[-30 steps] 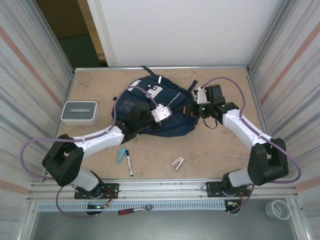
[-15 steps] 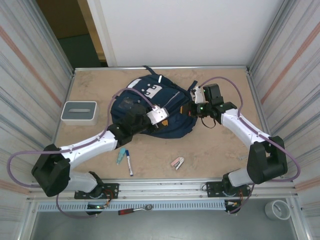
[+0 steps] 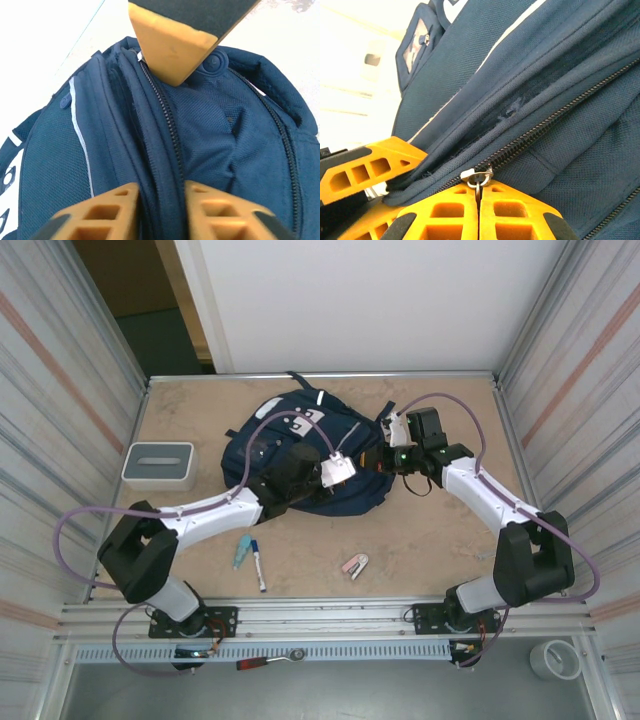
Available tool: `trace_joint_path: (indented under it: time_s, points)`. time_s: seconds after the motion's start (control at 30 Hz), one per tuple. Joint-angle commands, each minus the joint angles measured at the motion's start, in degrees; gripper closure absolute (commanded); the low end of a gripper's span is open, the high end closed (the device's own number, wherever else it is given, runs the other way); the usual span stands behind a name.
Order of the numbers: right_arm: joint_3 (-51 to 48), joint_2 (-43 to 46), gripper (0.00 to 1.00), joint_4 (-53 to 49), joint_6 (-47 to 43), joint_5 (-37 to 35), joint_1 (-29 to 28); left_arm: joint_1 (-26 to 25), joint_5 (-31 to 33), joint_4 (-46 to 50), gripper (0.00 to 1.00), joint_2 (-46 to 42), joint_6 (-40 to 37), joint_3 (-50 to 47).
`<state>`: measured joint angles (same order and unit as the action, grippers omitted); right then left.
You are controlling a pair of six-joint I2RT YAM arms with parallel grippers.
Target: Pack the student bag
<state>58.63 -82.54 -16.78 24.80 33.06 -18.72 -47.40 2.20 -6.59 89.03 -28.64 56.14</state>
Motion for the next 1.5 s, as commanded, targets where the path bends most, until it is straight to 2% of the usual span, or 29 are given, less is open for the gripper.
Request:
trace_joint_path:
  time_s: [0.0, 0.1, 0.3, 0.47, 0.63, 0.77, 0.9, 1.23, 1.37, 1.47]
  points:
    - [0.8, -0.1, 1.0, 1.5, -3.3, 3.8, 0.3, 0.6, 2.6, -1.0, 0.84, 0.2, -1.4, 2.2]
    - [0.7, -0.1, 1.0, 1.6, -4.1, 3.1, 0.6, 1.1, 2.2, -0.7, 0.91, -0.9, -1.5, 1.8]
    - [1.8, -0.4, 1.0, -0.8, -4.4, -2.6, 1.3, 3.0, -1.0, -2.6, 0.96, -5.1, -0.5, -1.5]
    - [2.6, -0.3, 1.0, -2.8, -3.9, -5.1, 3.6, 4.6, -2.8, -4.6, 0.97, -9.1, 0.3, -4.8]
    - [3.5, 0.1, 1.0, -5.0, -4.6, -8.9, 4.7, 7.3, -7.5, -5.2, 0.98, -13.1, 1.7, -7.9]
    - [3.4, -0.1, 1.0, -5.2, -3.6, -8.7, 4.1, 10.0, -11.0, -6.7, 0.97, -14.3, 3.8, -9.8]
    - [1.5, 2.4, 1.0, -2.9, -2.4, -7.3, 2.8, 10.5, -10.1, -6.0, 0.96, -12.6, 3.7, -9.5]
    - [-1.4, 4.8, 1.0, 4.0, 0.2, -5.3, -2.1, 12.4, -5.6, -4.6, 0.81, -7.0, 3.6, -7.7]
    - [-1.2, 4.4, 1.0, 6.0, 1.5, -4.8, -3.5, 14.6, -2.9, -5.8, 0.57, -8.4, 5.1, -9.2]
    - [0.1, 3.0, 1.0, 5.6, 1.2, -3.9, -4.3, 14.7, -2.5, -5.6, 0.45, -10.9, 5.0, -10.6]
